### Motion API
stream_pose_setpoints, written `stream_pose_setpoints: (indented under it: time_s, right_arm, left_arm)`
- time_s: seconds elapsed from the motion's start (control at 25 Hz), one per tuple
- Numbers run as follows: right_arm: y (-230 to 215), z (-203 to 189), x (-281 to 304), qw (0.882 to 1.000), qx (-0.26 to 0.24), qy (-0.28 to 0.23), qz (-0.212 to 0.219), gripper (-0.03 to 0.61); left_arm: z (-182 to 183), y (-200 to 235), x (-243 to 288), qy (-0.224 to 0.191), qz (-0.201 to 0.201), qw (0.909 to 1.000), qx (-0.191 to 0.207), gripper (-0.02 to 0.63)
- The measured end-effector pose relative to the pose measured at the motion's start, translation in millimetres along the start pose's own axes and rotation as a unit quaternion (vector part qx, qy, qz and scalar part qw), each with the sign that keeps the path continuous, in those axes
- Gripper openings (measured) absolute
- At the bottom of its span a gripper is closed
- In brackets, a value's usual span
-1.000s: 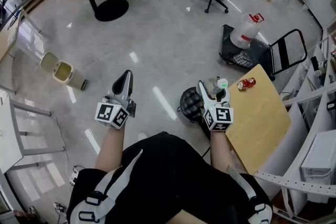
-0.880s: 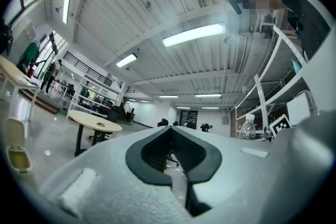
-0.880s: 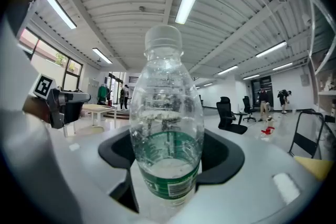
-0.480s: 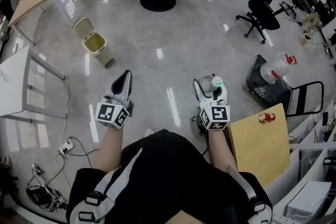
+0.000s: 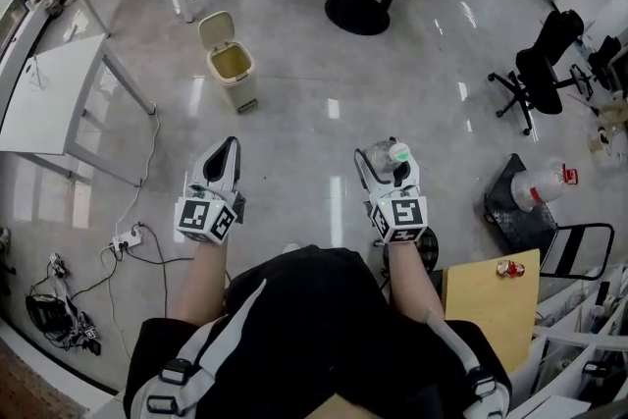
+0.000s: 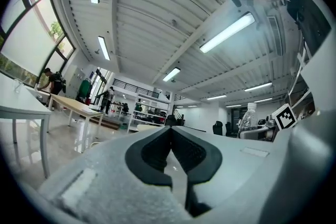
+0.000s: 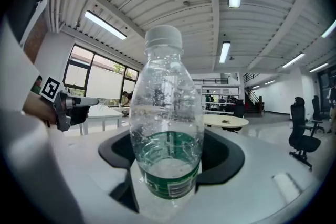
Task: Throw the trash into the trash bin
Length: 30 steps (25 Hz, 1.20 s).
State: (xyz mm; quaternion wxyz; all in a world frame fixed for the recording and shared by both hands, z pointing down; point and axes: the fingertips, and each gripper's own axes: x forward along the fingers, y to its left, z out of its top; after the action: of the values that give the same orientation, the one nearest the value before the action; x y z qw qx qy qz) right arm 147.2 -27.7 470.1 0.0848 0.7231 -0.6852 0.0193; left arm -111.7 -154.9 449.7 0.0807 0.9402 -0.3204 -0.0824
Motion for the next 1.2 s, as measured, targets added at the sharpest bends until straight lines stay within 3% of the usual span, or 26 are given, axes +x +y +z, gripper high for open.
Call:
stream_pose_setpoints:
  time_s: [0.44, 0.76, 1.2]
  right_arm:
    - [4, 2, 84, 0.997, 0.012, -0.012, 0.072, 0.328]
    - [-44, 9, 153, 0.994, 0.03, -0.021, 0.107, 0.327]
    - [-83, -9, 212, 0.985, 0.052, -0.008, 0.164, 0.327]
  left_arm:
    - [0, 34, 16, -0.002, 0.063, 0.998, 0.01, 0.0]
    - [16, 48, 74, -0.028, 0.108, 0.9934, 0.027, 0.0]
    - [-2, 29, 127, -0.003, 0.132, 0.9906, 0.034, 0.002]
